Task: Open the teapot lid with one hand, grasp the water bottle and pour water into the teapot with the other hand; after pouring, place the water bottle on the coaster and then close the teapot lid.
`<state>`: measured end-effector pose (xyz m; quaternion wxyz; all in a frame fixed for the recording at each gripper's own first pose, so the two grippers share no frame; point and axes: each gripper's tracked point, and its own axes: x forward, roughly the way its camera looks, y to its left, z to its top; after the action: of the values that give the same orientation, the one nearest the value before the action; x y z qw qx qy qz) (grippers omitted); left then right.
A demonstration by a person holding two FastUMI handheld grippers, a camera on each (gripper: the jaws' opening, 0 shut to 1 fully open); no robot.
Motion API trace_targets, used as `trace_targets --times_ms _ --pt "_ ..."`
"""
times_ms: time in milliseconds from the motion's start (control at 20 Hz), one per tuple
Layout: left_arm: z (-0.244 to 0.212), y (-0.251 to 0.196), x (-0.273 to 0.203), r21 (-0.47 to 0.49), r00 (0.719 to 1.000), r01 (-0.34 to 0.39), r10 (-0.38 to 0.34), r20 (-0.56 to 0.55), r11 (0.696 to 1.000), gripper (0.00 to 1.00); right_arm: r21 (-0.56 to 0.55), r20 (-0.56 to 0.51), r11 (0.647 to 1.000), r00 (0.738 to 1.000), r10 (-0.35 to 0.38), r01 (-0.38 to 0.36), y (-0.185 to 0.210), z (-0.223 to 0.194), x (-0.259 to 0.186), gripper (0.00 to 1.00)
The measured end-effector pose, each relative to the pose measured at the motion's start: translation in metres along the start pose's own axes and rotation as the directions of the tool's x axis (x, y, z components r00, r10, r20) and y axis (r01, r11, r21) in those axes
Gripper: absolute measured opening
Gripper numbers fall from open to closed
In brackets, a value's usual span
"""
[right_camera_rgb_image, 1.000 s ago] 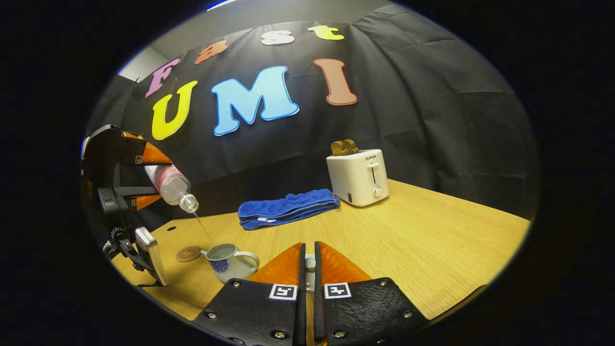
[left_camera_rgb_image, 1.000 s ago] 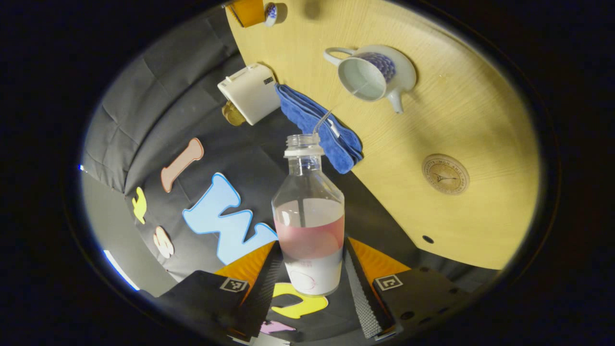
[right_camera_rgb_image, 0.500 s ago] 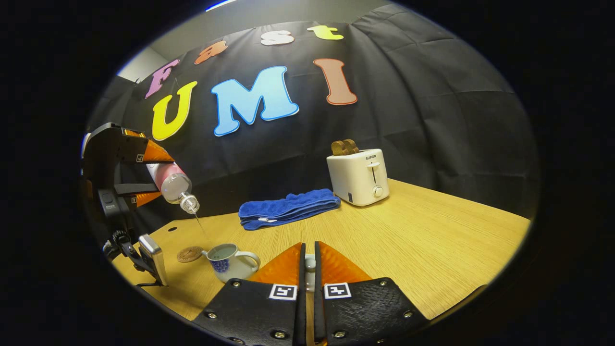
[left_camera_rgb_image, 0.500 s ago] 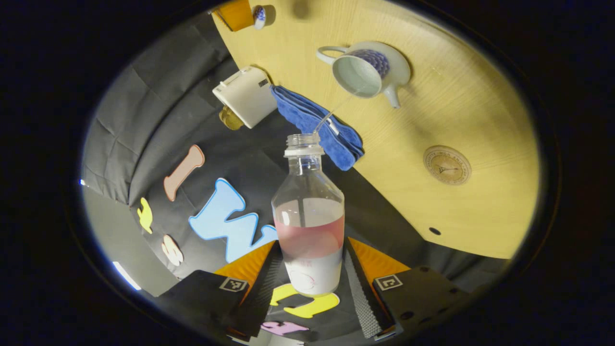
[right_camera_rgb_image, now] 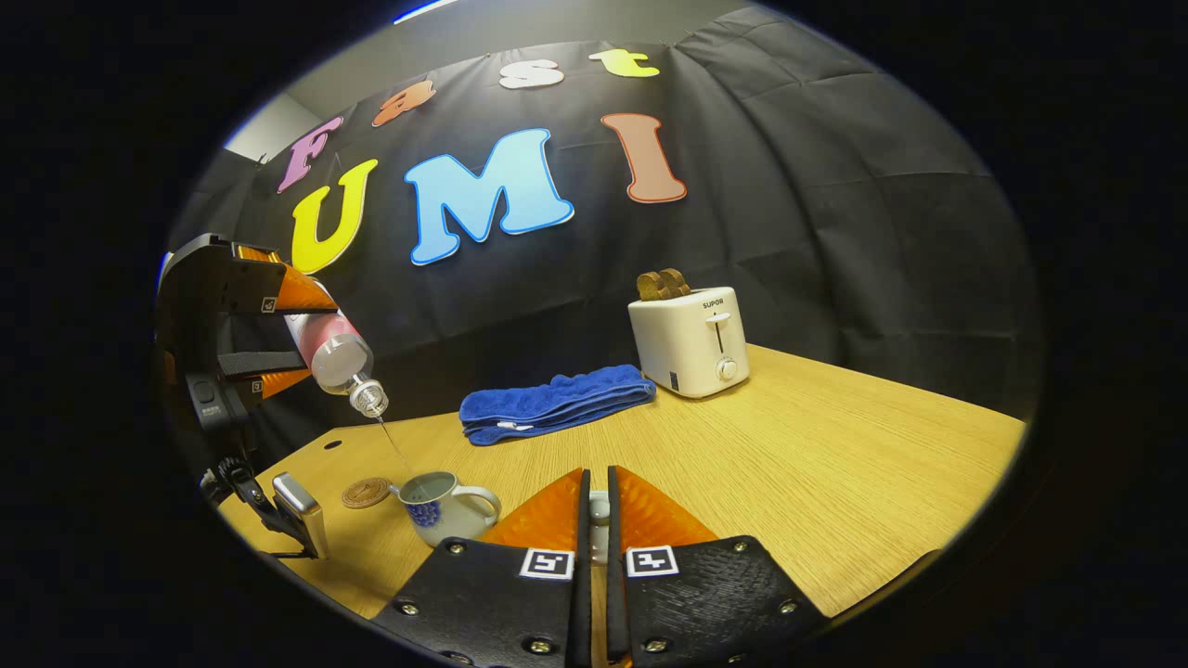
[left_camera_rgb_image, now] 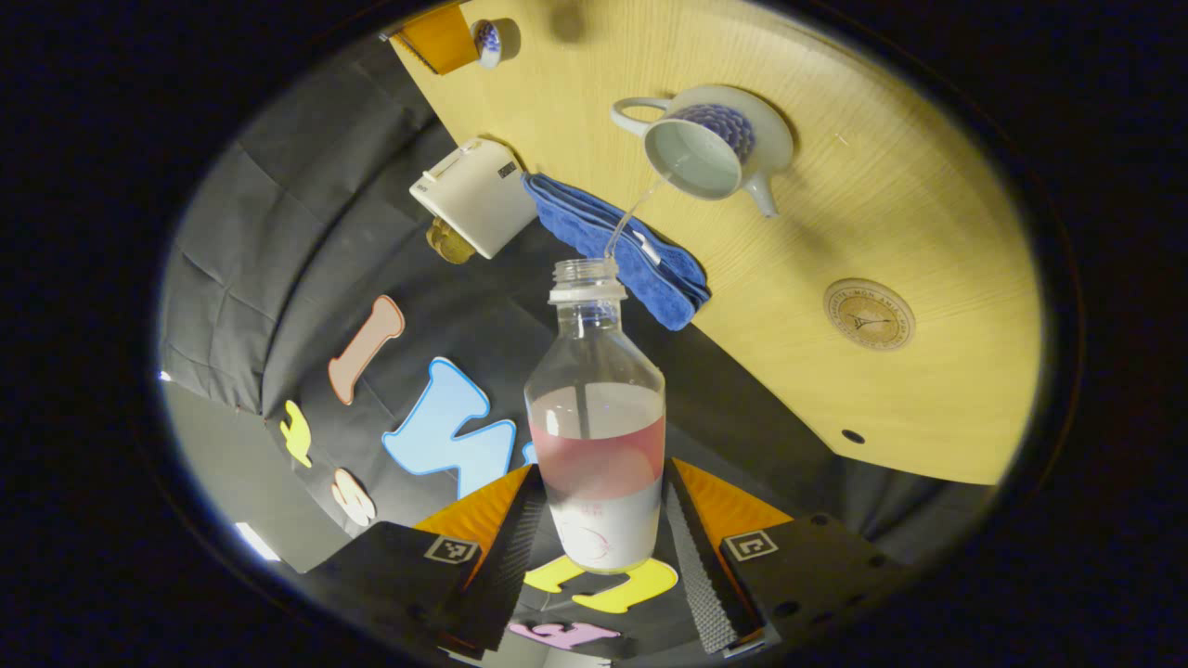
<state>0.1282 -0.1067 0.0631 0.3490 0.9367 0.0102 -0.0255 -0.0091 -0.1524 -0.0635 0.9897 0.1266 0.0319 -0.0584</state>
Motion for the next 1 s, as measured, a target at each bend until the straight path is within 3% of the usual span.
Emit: trace_targets --times_ms 300,500,650,800,1000 --pt "0.001 -0.003 -0.001 -0.044 1.000 -0.009 0.010 0.014 0.999 0.86 0.003 -0.006 1.000 1.000 -0.003 0.003 -0.001 -0.002 0.001 0.06" --pt "0.011 -0.010 0.000 -0.179 0.999 -0.006 0.012 0.032 0.984 0.87 0.005 -0.001 1.000 1.000 -0.007 0.007 -0.002 -0.001 0.001 0.06" --pt "0.017 -0.023 0.000 -0.314 0.999 0.014 -0.003 0.035 0.949 0.86 0.004 -0.008 1.000 1.000 -0.004 0.004 -0.001 -0.004 0.002 0.06" --pt "0.022 -0.041 -0.001 -0.485 0.999 0.036 -0.014 0.050 0.874 0.87 0.005 -0.012 1.000 1.000 0.001 -0.001 0.000 -0.004 0.003 0.06" --pt "0.028 -0.059 0.001 -0.731 0.998 0.057 -0.012 0.066 0.680 0.87 0.002 -0.011 1.000 1.000 -0.001 0.001 0.000 -0.005 0.004 0.06"
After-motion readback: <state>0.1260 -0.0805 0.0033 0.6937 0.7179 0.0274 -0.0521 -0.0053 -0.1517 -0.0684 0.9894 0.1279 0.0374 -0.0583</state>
